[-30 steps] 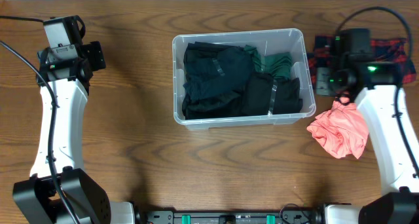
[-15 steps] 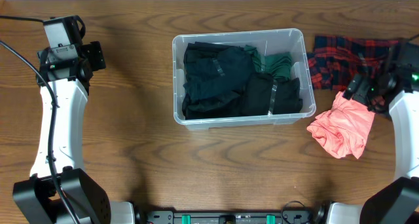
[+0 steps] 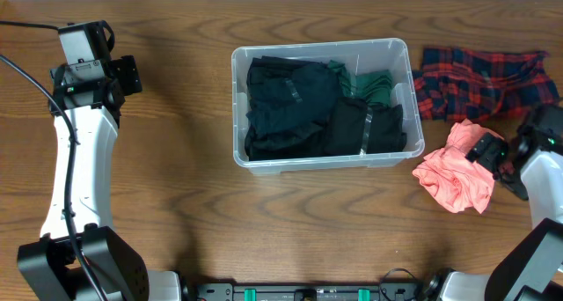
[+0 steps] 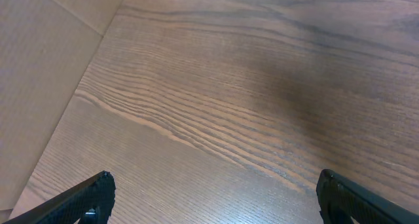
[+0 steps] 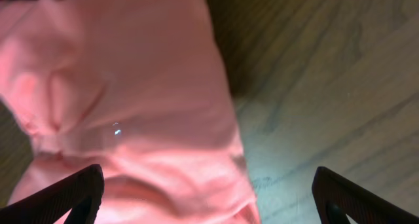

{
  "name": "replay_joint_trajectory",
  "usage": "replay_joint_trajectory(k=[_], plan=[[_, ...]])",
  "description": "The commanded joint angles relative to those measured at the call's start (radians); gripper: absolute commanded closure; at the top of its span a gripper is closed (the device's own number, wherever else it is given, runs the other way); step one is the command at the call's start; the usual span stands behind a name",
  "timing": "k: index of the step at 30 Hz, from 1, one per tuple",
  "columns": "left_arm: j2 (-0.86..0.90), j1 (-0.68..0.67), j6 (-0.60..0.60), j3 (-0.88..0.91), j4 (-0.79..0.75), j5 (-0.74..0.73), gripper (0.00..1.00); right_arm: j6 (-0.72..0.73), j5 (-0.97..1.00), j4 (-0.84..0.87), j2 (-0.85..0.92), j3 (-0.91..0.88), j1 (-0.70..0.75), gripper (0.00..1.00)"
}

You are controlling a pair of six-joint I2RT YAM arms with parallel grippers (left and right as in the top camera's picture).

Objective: Pack container
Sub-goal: 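Grasp the pink shirt with the right gripper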

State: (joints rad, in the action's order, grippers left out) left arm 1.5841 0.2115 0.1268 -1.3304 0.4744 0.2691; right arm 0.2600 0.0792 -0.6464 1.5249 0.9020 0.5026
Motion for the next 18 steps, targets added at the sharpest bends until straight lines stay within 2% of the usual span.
replay_joint_trajectory(k=[1,6,12,18], plan=[[0.004,0.002,-0.009,-0.001,0.004,0.012,0.02,-0.010,-0.105,0.035,0.005,-0.030,0.050,0.01],[0.004,0.002,-0.009,-0.001,0.004,0.012,0.02,-0.035,-0.164,0.087,0.011,-0.067,0.081,0.03],[0.004,0.002,-0.009,-0.001,0.004,0.012,0.02,-0.101,-0.248,0.150,0.023,-0.105,0.081,0.14],[0.004,0.002,-0.009,-0.001,0.004,0.012,0.02,-0.101,-0.248,0.159,0.047,-0.105,0.081,0.19]])
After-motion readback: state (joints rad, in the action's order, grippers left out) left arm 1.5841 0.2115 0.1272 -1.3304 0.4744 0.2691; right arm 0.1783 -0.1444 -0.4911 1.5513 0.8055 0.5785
